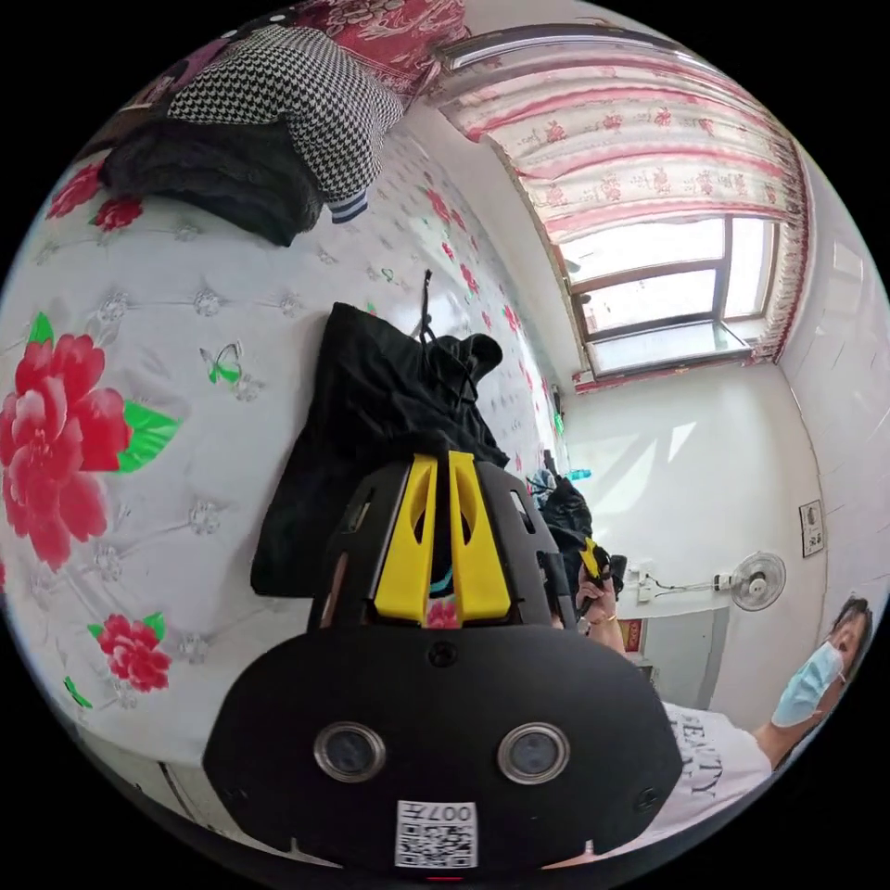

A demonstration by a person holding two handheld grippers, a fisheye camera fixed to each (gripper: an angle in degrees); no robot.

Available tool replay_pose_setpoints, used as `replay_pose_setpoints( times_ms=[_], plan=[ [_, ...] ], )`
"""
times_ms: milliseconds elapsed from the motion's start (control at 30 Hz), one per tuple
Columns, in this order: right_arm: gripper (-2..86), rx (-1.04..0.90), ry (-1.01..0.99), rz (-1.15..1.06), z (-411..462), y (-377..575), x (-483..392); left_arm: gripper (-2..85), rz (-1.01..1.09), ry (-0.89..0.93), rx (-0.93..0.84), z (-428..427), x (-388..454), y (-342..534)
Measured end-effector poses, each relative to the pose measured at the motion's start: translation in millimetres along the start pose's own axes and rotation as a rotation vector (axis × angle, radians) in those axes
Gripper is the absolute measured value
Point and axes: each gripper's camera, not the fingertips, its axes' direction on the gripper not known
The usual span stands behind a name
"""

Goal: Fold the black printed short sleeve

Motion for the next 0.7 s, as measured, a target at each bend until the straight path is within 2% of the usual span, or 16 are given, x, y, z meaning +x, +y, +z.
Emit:
replay_pose_setpoints(
  times_ms=[133,200,333,467,633,700],
  plan=[
    [5.5,0.0,0.289,0.003,70.6,-92.7,11.6,6.6,-0.042,-0.005,0.144,34.6,-16.9,-41.2],
    [7.0,-0.058,0.357,0.007,98.3,-106.2,24.2,10.1,0.0,0.013,0.141,46.5,-27.8,-50.7],
    [8.7,-0.121,0.481,-0.073,126.2,-67.4,42.5,11.8,0.125,-0.124,0.039,55.3,-45.6,-25.7],
    [9.4,-0.153,0.606,-0.082,115.1,10.7,69.1,13.2,0.177,-0.261,-0.037,55.0,-72.1,44.9],
    [9.5,-0.242,0.572,-0.061,119.6,30.0,92.9,14.0,0.265,-0.387,-0.123,86.9,-64.7,78.5],
    [9.0,-0.295,0.546,-0.076,140.2,21.9,98.0,12.4,0.301,-0.542,-0.201,124.3,-60.2,74.0]
  ],
)
